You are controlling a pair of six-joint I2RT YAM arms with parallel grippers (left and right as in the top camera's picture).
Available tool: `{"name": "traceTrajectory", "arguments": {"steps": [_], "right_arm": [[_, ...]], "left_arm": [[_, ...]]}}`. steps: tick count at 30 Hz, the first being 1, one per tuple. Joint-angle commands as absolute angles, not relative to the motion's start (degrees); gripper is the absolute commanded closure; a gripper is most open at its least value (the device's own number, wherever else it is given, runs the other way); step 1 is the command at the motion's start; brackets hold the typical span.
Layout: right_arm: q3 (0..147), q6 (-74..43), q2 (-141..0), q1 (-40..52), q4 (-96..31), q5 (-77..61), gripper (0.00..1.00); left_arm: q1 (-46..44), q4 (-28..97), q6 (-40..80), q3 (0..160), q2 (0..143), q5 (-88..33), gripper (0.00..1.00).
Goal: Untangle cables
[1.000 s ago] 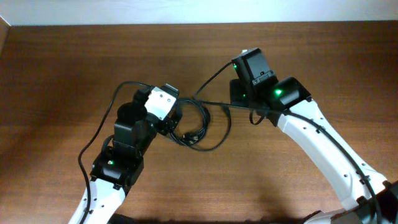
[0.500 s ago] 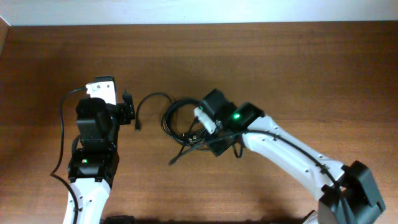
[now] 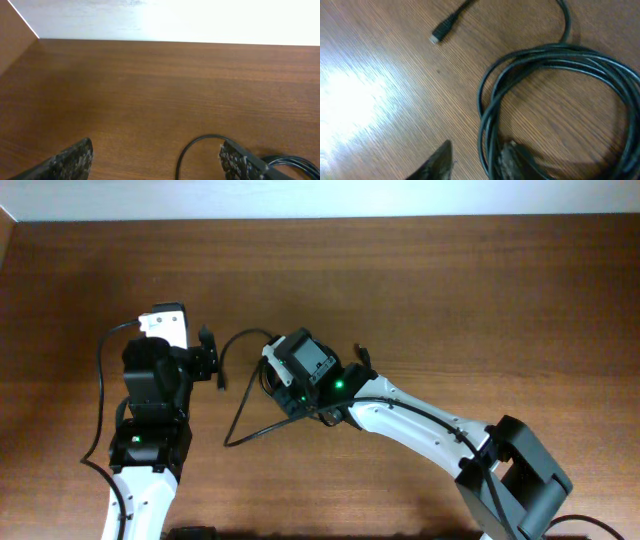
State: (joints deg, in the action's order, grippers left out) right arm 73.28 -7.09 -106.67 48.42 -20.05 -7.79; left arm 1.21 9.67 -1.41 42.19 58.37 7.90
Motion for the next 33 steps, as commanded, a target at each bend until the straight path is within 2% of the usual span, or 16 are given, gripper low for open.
{"name": "traceTrajectory", "arguments": {"steps": [1, 4, 6, 9, 12, 18, 21, 25, 26, 27, 31, 33], "right_arm": [[73.8, -8.7, -111.0, 48.4, -19.4, -11.9, 0.64], [73.8, -8.6, -113.7, 48.4, -19.0, -11.8, 0.64], [73.8, -8.4, -114.3, 48.4, -18.2, -11.8, 0.64], [73.8, -8.4, -114.7, 48.4, -16.6, -11.8, 0.64], [73.8, -8.4, -115.7, 48.4, -14.2, -11.9, 0.65], [73.8, -8.4, -120.2, 48.4, -12.4, -12.5, 0.65], [73.8, -8.4, -120.4, 48.4, -12.4, -12.6, 0.76], [73.8, -8.4, -120.4, 48.4, -13.5, -13.1, 0.77], [73.8, -8.4, -120.4, 48.4, -13.7, -12.8, 0.81], [73.8, -8.4, -120.4, 48.3, -14.0, -11.7, 0.95], [74.3, -8.2, -119.3, 47.9, -16.4, -11.0, 0.96], [77.9, -5.1, -116.5, 47.9, -22.9, -11.0, 0.96]], "left_arm": [[1.6, 9.5, -0.6, 42.3, 57.6, 6.8, 0.18], [1.6, 9.5, -0.6, 42.3, 57.6, 6.9, 0.18], [1.8, 7.0, -0.6, 42.3, 57.7, 11.6, 0.19], [5.6, 4.6, 1.5, 42.3, 57.7, 12.5, 0.21], [12.6, 3.5, 4.3, 42.3, 57.7, 1.8, 0.24], [14.3, 3.5, 4.6, 42.3, 57.7, -1.9, 0.25], [14.3, 3.5, 4.6, 42.3, 57.7, -2.8, 0.24], [14.3, 3.9, 4.6, 42.3, 57.7, -2.9, 0.24], [14.3, 3.9, 4.6, 42.3, 57.7, -2.9, 0.24], [14.3, 3.9, 4.6, 42.3, 57.7, -2.9, 0.24], [14.3, 4.4, 4.6, 42.3, 57.7, -3.2, 0.24], [14.3, 4.4, 4.6, 42.3, 57.7, -4.8, 0.24]]}}
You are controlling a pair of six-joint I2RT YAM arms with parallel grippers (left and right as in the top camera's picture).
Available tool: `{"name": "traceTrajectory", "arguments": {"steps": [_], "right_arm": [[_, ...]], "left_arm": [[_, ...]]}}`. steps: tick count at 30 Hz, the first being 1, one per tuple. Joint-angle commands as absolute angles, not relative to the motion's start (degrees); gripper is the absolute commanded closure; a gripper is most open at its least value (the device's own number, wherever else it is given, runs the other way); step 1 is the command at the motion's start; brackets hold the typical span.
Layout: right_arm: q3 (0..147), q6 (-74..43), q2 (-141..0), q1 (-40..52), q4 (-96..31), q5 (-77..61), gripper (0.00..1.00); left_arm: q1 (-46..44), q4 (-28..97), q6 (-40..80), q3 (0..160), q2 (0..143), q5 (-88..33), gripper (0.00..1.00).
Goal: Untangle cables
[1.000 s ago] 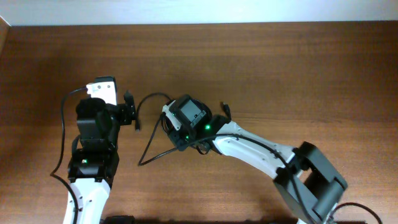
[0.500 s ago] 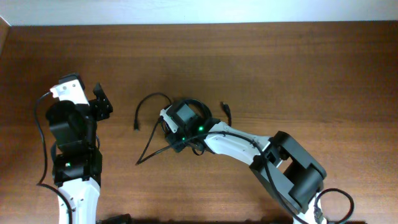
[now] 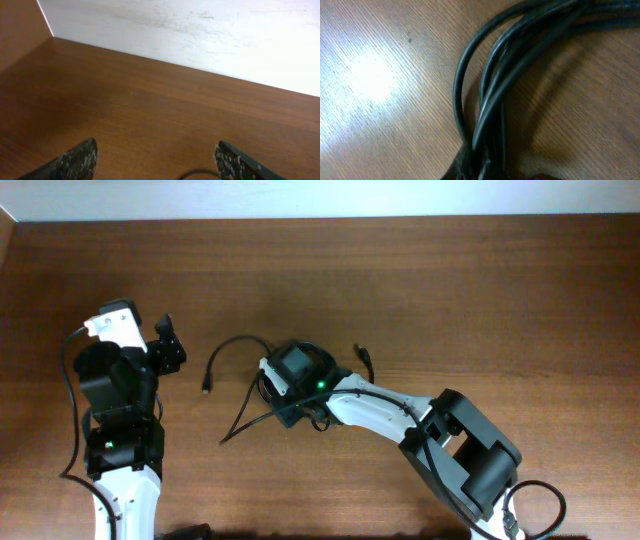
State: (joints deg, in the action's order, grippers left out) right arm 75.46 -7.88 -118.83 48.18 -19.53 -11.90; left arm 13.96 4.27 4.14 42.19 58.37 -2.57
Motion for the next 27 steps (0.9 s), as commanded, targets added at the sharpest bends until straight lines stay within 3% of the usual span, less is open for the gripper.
{"name": "traceTrajectory", "arguments": {"steps": [1, 5, 13, 18, 21, 25, 26, 27], "right_arm": [[80.9, -4.0, -115.3, 47.9, -27.5, -10.9, 0.96], [98.0, 1.3, -113.8, 47.9, -47.9, -8.6, 0.96], [113.9, -3.6, -113.7, 43.6, -61.2, 15.2, 0.96], [133.6, -2.5, -112.7, 38.7, -69.7, 6.9, 0.96], [144.6, -0.1, -112.5, 41.5, -74.3, 3.8, 0.96], [148.4, 1.5, -112.3, 44.9, -76.2, 3.3, 0.96], [148.4, 1.5, -112.3, 44.9, -76.9, 3.3, 0.96], [148.4, 1.5, -112.3, 45.0, -77.6, 3.2, 0.96]], "left_arm": [[14.3, 4.4, 4.6, 42.3, 57.7, -5.6, 0.24], [14.3, 5.7, 4.6, 42.3, 57.7, -10.7, 0.23], [14.3, 11.2, 3.9, 42.3, 57.7, -36.5, 0.25], [8.8, 15.5, -2.9, 42.3, 57.8, -50.7, 0.24], [0.9, 15.5, -9.9, 42.3, 57.8, -51.3, 0.26], [-5.0, 12.4, -13.8, 42.3, 57.8, -47.1, 0.26], [-5.0, 12.0, -13.8, 42.3, 57.8, -46.2, 0.25], [-5.0, 10.7, -13.8, 42.3, 57.8, -45.2, 0.18]]}}
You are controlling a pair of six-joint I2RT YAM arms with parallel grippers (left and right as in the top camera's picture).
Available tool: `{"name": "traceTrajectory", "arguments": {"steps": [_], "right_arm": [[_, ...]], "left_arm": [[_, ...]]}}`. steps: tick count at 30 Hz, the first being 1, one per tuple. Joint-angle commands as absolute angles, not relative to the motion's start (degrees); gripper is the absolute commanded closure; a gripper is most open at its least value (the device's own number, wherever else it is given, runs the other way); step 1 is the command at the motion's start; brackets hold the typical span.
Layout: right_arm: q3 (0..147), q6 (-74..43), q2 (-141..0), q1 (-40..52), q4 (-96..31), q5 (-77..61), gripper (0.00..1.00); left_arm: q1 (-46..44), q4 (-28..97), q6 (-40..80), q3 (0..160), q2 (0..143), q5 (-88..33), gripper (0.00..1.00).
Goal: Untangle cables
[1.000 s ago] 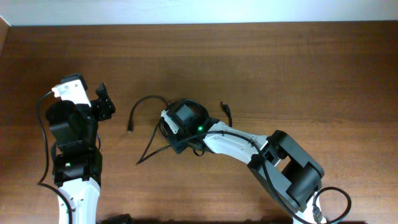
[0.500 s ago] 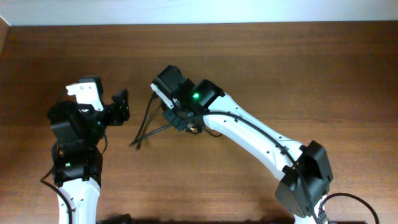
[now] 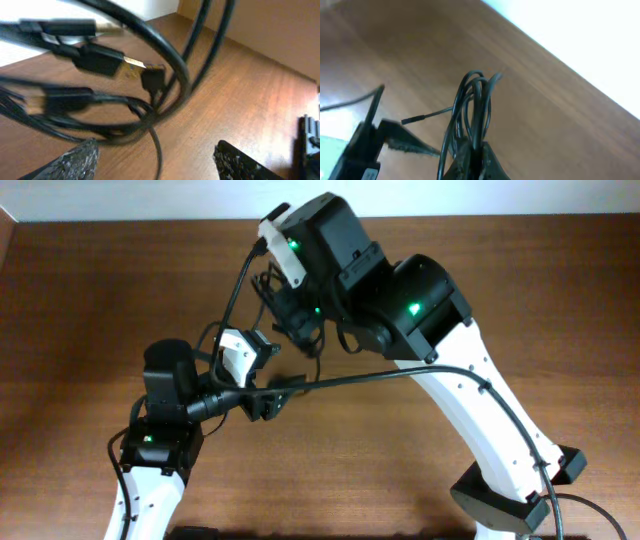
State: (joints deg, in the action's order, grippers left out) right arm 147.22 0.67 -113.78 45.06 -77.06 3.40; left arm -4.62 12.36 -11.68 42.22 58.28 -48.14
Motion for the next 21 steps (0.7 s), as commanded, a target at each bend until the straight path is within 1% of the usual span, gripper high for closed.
{"name": "traceTrajectory", "arguments": {"steps": [1, 2, 3, 6, 7, 8, 10, 11, 12, 13, 14, 15, 21], "right_arm": [[148.4, 1.5, -112.3, 45.0, -77.8, 3.2, 0.96], [148.4, 1.5, -112.3, 45.0, -78.7, 3.2, 0.96], [148.4, 1.5, -112.3, 45.5, -80.0, 3.2, 0.96], [148.4, 1.5, -112.2, 48.3, -81.5, 3.2, 0.96], [148.4, 1.5, -112.0, 49.3, -81.5, 3.2, 0.96], [148.4, 1.5, -112.0, 50.3, -81.7, 3.2, 0.96], [148.4, 1.5, -111.8, 51.8, -82.6, 3.2, 0.96], [148.4, 1.5, -111.5, 52.3, -83.1, 3.2, 0.96], [148.4, 1.5, -111.3, 52.7, -83.6, 3.2, 0.96], [148.4, 1.5, -111.1, 52.8, -84.0, 3.2, 0.96], [148.4, 1.5, -110.9, 52.9, -84.2, 3.2, 0.96], [148.4, 1.5, -110.5, 52.9, -84.2, 3.5, 0.96], [148.5, 1.5, -109.6, 52.8, -86.4, 11.2, 0.96]], "left_arm": [[-5.0, 9.5, -13.8, 42.3, 57.8, -45.1, 0.11], [-5.0, 5.9, -13.8, 42.3, 57.8, -45.1, 0.10], [-5.0, 3.3, -13.8, 42.3, 57.8, -44.8, 0.11], [-5.0, -2.5, -13.8, 42.3, 58.7, -42.0, 0.20], [-5.0, -3.5, -13.8, 42.3, 59.4, -42.0, 0.18], [-5.0, -4.6, -13.8, 42.3, 60.8, -42.0, 0.12], [-5.0, -6.1, -13.8, 42.3, 62.9, -42.0, 0.09], [-5.0, -7.2, -13.8, 42.3, 64.0, -42.1, 0.09], [-5.0, -8.4, -13.8, 42.3, 64.9, -42.2, 0.16], [-5.0, -8.9, -13.8, 42.3, 65.3, -42.2, 0.51], [-5.0, -9.0, -13.8, 42.3, 65.6, -42.2, 0.92], [-5.0, -9.0, -13.8, 42.3, 65.6, -42.2, 1.00], [-1.1, -7.7, -13.8, 42.3, 65.6, -42.2, 1.00]]}}
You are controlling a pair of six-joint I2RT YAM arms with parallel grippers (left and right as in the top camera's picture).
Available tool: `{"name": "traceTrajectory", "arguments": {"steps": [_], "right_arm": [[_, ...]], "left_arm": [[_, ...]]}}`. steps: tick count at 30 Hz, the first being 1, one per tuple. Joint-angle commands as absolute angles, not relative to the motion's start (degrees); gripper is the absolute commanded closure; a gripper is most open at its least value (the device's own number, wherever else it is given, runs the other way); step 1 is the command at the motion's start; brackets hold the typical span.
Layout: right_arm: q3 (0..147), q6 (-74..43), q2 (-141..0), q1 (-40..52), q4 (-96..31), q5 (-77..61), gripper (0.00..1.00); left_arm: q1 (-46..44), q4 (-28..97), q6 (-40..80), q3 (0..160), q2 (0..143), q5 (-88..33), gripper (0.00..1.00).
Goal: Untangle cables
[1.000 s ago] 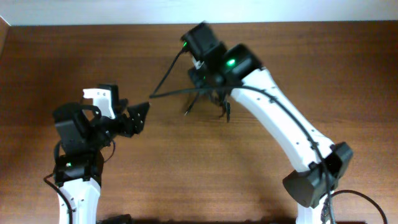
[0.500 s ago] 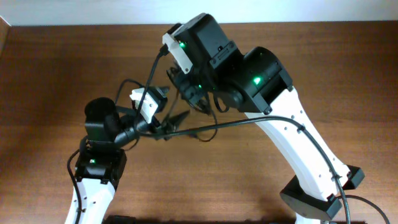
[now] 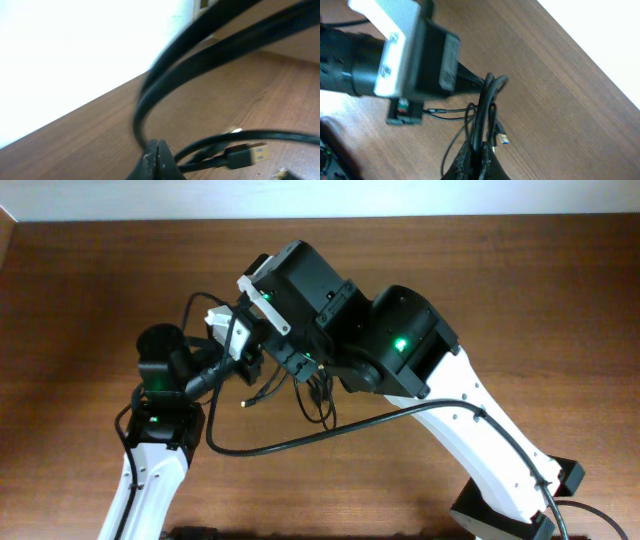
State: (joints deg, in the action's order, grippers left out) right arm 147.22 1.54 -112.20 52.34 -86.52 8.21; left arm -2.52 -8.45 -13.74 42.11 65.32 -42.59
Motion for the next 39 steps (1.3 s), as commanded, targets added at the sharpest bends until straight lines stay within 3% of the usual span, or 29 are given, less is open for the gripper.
{"name": "traceTrajectory", "arguments": {"steps": [1, 2, 3, 17, 20, 22, 27, 28, 29, 30, 31, 35, 39], "right_arm": [[148.5, 1.5, -109.5, 52.8, -86.4, 11.2, 0.96], [148.5, 1.5, -109.5, 52.8, -86.4, 11.2, 0.96], [148.5, 1.5, -109.5, 52.8, -86.4, 11.2, 0.96], [149.5, 1.5, -103.0, 52.9, -77.9, 11.6, 0.96], [149.5, 1.5, -102.6, 52.9, -77.7, 7.0, 0.96], [149.5, 1.5, -102.6, 52.9, -77.7, 6.4, 0.96], [149.5, 1.5, -102.6, 53.7, -77.8, 3.2, 0.96], [149.5, 1.5, -102.6, 54.8, -77.8, 3.2, 0.96], [149.5, 1.5, -102.6, 55.6, -77.8, 3.2, 0.96], [149.5, 1.5, -102.6, 56.6, -77.8, 3.7, 0.96], [149.5, 1.5, -102.6, 57.0, -78.1, 5.0, 0.96], [149.5, -1.0, -102.6, 57.0, -84.5, 23.1, 0.96], [149.5, -13.4, -101.8, 54.3, -87.1, 48.6, 0.96]], "left_arm": [[-1.1, -6.7, -13.8, 42.3, 65.6, -42.2, 0.83], [-1.2, -5.6, -13.8, 42.3, 65.6, -42.2, 0.18], [-1.1, -4.3, -13.8, 42.3, 65.6, -42.2, 0.01], [-1.5, 2.0, -13.8, 42.3, 72.2, -45.9, 0.01], [-1.5, 0.1, -13.8, 42.3, 72.3, -47.4, 0.10], [-1.5, 0.0, -13.8, 42.3, 72.3, -47.4, 0.01], [-1.8, -6.2, -13.4, 42.3, 72.3, -52.8, 0.01], [-2.5, -8.2, -13.4, 42.3, 72.3, -52.8, 0.08], [-3.0, -9.7, -13.4, 42.3, 72.3, -52.7, 0.46], [-3.3, -10.8, -13.4, 42.3, 72.3, -52.7, 0.77], [-3.3, -11.0, -13.4, 42.3, 72.3, -52.7, 1.00], [-1.3, -8.1, -13.4, 42.3, 72.3, -44.3, 1.00], [9.0, 0.9, -13.4, 42.3, 72.3, -40.6, 1.00]]}}
